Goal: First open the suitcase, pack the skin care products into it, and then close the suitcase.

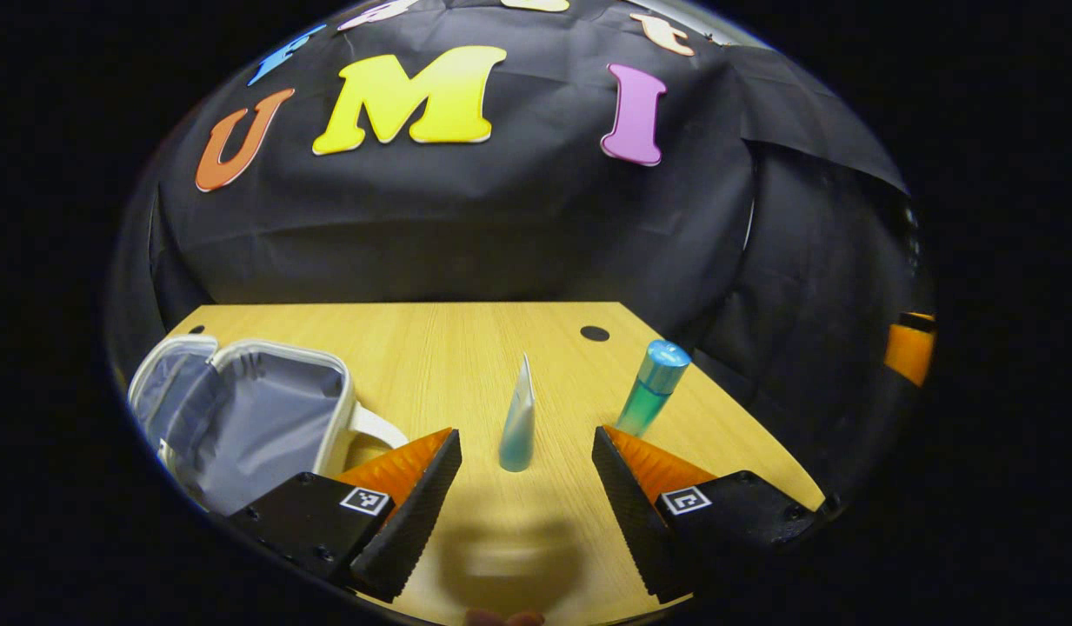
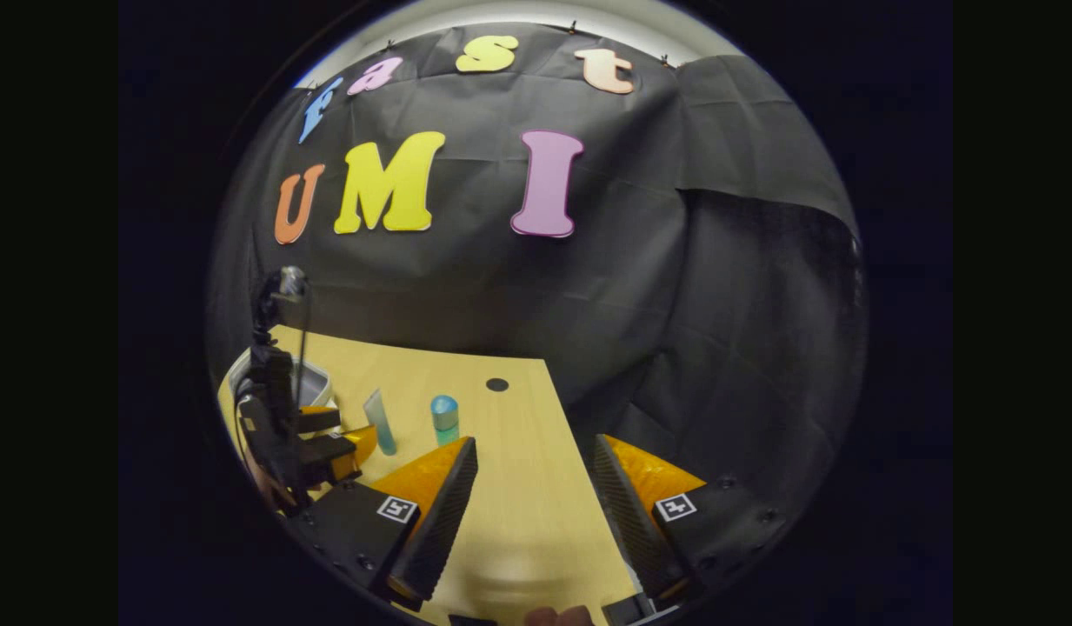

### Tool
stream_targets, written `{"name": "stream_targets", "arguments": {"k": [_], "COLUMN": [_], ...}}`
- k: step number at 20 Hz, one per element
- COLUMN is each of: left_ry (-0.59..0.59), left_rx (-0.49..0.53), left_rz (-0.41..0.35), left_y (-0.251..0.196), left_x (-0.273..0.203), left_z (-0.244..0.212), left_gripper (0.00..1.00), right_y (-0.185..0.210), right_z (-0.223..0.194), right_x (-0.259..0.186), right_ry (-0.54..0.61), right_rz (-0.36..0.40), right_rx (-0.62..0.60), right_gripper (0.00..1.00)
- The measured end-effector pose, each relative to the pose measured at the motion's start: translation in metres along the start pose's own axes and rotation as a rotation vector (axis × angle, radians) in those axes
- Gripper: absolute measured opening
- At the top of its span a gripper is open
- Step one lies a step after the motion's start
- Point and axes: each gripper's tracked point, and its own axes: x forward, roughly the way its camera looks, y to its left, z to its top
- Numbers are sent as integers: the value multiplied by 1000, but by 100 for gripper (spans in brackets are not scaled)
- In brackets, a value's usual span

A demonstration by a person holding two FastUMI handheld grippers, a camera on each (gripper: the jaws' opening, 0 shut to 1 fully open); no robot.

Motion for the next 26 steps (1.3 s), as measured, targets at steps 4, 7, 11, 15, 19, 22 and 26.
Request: {"name": "stream_targets", "arguments": {"k": [4, 7, 11, 15, 19, 22, 26], "left_ry": [63, 94, 99, 129, 156, 159, 145], "left_rx": [-7, -2, 26, 46, 68, 67, 43], "left_rz": [65, 85, 81, 92, 108, 98, 71], "left_y": [12, 17, 14, 11, 18, 19, 15], "left_x": [46, 63, 75, 83, 85, 85, 60], "left_z": [-22, -32, -34, -41, -46, -46, -28], "left_gripper": [97, 97, 93, 80, 50, 42, 39], "right_y": [-19, -25, -26, -26, -25, -16, 15], "right_z": [-26, -33, -40, -44, -44, -42, -42], "right_x": [1, 9, 13, 17, 25, 34, 61], "right_ry": [64, 93, 102, 106, 107, 102, 86], "right_rz": [-17, -27, -19, -2, 17, 50, 118], "right_rx": [6, 30, 45, 52, 66, 60, 62], "right_gripper": [81, 80, 81, 80, 80, 80, 80]}}
